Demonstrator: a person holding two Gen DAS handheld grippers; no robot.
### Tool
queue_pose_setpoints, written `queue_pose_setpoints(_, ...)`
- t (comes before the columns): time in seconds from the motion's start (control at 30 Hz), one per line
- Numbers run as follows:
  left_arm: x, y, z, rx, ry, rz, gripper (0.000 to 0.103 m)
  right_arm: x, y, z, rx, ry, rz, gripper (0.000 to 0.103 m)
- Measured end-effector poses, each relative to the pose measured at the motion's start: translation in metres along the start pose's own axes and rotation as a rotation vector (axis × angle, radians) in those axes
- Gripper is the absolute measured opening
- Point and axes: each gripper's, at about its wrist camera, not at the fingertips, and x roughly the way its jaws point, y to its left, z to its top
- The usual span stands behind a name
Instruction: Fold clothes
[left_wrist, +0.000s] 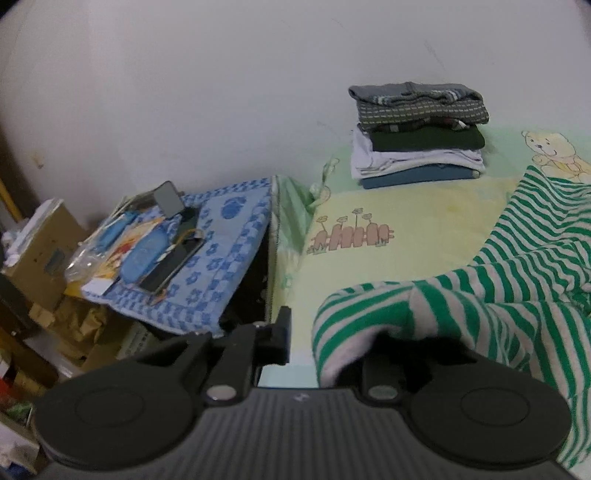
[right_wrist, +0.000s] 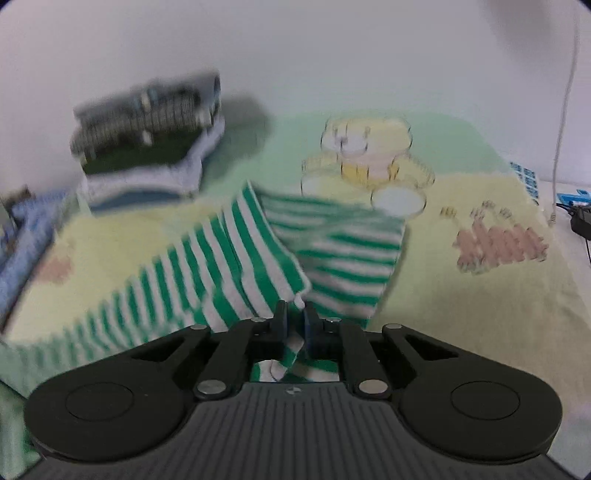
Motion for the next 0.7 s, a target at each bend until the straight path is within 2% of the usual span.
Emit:
queue_pose_setpoints(0.1,0.016,0.004,0.008,0.019,-0.013,-0.030,0.027,-0.040,-0.003,0.015,0.070,-0.054,0.067,0.009)
queue_pose_setpoints(0.27,0.032,-0.001,0.040,0.065,-0.079,-0.079,0.027,-0.128,0.002,0.024,0.062,-0.182,0.132,0.008)
queue_pose_setpoints(0.5,0.026,-0.022,0.115,0.114,-0.236,-0.194,0.027,-0.217,0.014,0.031,0.061,-0.343,0.089,0.008)
queue_pose_setpoints(0.7,-0.007,-0.033,0.180,0.076,-0.394,-0.308,0.028,-0.277,0.025,0.026,0.050,-0.423,0.089,0.008)
